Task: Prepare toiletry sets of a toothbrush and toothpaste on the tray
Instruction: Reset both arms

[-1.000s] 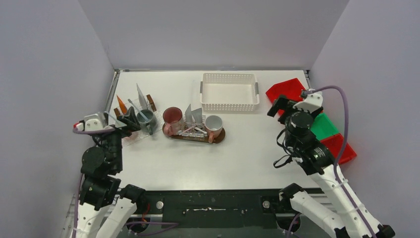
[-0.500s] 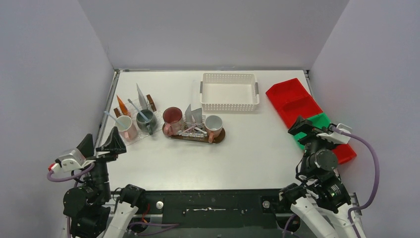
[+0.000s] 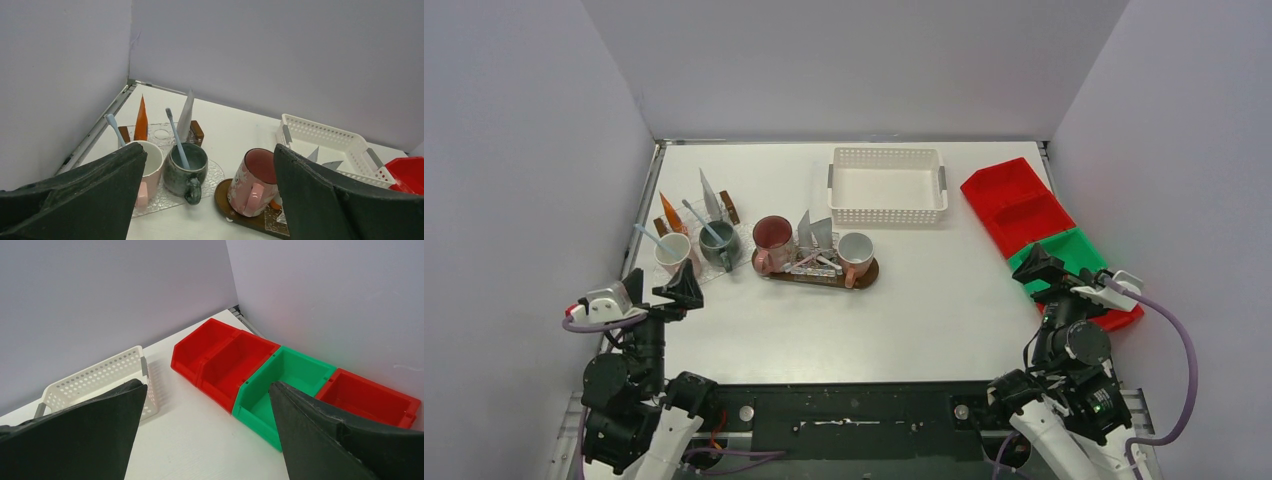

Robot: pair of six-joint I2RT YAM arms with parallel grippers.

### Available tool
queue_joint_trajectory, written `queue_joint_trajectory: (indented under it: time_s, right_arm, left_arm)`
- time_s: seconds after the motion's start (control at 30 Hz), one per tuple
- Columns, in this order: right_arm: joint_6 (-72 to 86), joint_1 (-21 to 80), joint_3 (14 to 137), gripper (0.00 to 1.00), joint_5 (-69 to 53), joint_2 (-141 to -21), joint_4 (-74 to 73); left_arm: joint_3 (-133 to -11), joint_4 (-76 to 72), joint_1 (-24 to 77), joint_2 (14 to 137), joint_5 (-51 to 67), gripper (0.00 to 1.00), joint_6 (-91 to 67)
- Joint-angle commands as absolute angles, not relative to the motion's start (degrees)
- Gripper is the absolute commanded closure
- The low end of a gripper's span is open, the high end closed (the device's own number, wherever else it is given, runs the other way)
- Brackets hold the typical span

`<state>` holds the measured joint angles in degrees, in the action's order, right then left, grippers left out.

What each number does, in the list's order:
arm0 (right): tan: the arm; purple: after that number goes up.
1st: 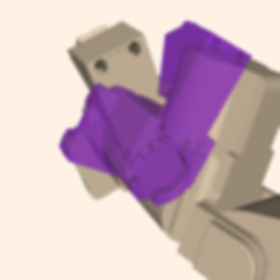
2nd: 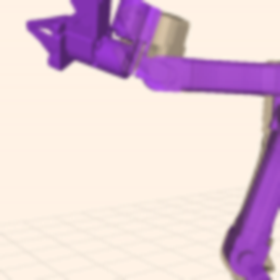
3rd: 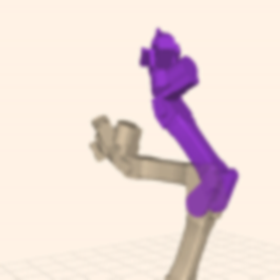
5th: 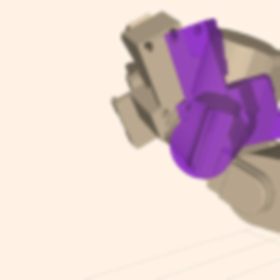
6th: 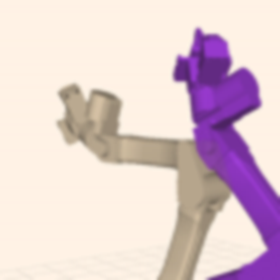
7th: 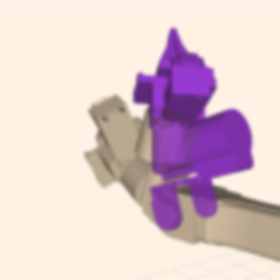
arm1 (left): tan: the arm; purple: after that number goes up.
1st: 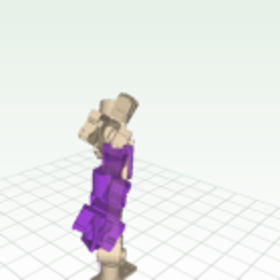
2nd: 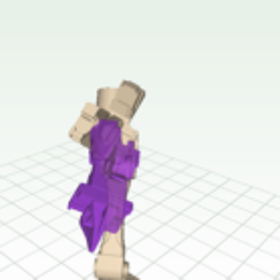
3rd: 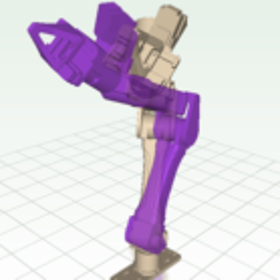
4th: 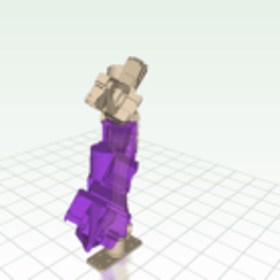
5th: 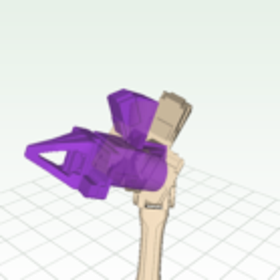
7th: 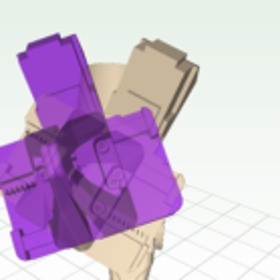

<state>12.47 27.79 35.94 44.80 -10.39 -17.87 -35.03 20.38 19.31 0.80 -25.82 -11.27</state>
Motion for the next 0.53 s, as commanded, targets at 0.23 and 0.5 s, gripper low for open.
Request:
queue_joint_trajectory:
  time_s: [0.23, 0.5]
  right_arm:
    - [11.5, 27.4, 35.0, 0.00, 45.5, -11.5, -14.7]
    - [10.8, 26.3, 34.4, 0.00, 44.5, -11.8, -13.6]
  left_arm:
    - [-33.8, 16.8, 15.2, 0.3, -23.2, 0.03, -11.2]
    - [-33.6, 16.5, 14.7, 0.2, -22.9, 0.03, -11.3]
